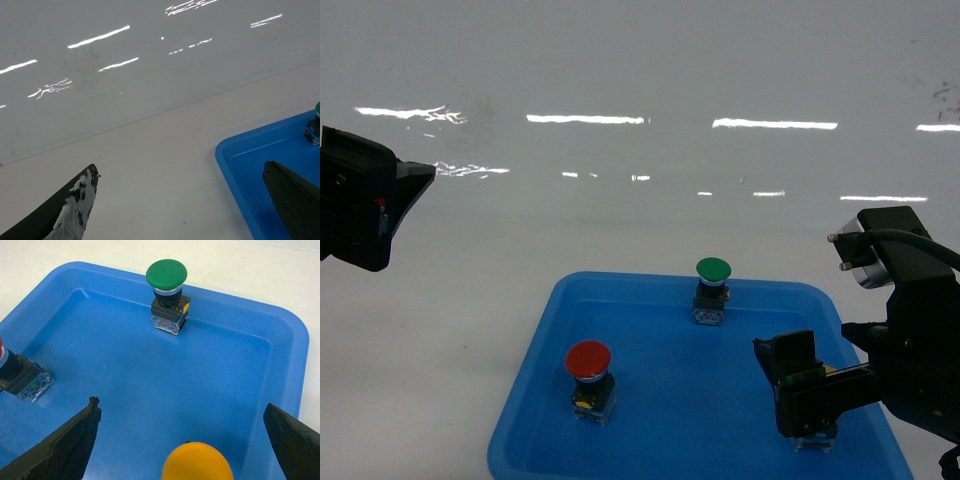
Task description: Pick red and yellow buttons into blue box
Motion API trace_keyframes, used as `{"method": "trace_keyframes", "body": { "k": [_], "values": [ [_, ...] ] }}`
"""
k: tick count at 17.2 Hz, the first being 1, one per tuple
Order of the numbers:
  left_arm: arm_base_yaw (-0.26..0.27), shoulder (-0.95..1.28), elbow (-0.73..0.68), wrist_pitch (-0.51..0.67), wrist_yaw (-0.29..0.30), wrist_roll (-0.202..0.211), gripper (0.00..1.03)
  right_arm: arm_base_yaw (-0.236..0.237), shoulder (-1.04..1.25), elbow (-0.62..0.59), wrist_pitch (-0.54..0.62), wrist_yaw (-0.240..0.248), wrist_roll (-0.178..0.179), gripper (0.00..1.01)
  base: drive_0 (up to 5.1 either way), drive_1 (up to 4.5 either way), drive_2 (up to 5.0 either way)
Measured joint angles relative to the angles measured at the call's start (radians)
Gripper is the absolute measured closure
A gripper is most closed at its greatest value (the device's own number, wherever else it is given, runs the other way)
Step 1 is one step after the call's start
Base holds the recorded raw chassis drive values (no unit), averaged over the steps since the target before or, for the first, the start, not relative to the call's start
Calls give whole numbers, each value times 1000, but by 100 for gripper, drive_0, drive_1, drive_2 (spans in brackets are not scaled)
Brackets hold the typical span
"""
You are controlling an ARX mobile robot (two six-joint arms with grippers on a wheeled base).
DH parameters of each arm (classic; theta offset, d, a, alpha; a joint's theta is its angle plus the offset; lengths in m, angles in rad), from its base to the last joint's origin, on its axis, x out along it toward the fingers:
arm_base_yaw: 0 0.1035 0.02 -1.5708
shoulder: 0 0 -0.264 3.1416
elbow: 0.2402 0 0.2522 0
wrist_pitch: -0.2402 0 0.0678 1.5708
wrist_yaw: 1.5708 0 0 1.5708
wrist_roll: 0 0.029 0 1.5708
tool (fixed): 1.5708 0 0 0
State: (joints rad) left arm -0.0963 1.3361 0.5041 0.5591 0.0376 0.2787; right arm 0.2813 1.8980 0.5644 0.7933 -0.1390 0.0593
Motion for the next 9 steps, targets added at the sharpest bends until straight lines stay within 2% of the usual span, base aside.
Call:
{"method": "trace_keyframes", "body": {
  "k": [2, 4, 5, 9],
  "values": [
    [0, 0, 0, 0, 0, 0, 5, 1, -8, 3, -55, 12, -10, 3, 0, 0, 0],
    [0, 0, 0, 0, 0, 0, 5, 35, -8, 78, -130, 43, -61, 3, 0, 0, 0],
    [0, 0, 0, 0, 0, 0, 5, 55, 12, 105, -150, 49, -72, 3, 0, 0, 0],
    [0, 0, 0, 0, 0, 0, 5, 64, 118, 130, -195, 73, -75, 3, 0, 0, 0]
  ]
}}
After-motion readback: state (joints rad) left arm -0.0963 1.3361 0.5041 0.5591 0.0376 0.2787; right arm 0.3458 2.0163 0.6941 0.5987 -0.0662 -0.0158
